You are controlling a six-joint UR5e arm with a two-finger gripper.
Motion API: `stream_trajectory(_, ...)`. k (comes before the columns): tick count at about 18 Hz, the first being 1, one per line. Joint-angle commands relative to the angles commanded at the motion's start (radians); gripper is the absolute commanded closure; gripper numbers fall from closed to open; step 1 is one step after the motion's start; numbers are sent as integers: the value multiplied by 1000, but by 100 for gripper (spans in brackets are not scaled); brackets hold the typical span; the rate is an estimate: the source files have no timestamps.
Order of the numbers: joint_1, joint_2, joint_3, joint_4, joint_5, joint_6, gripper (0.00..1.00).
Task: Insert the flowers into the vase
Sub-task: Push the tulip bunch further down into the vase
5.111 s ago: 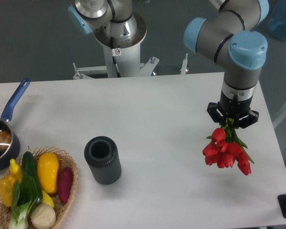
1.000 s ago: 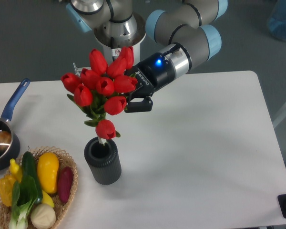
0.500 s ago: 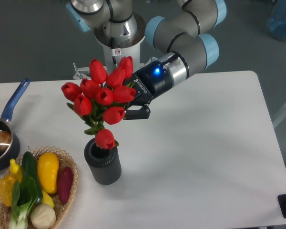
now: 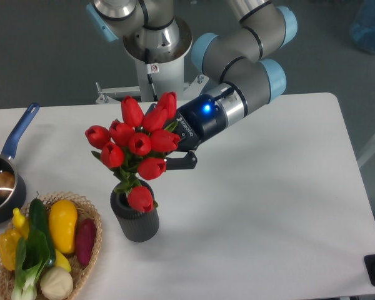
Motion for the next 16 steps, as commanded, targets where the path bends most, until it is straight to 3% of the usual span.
stream_trajectory(16, 3, -37, -57, -3, 3, 40, 100)
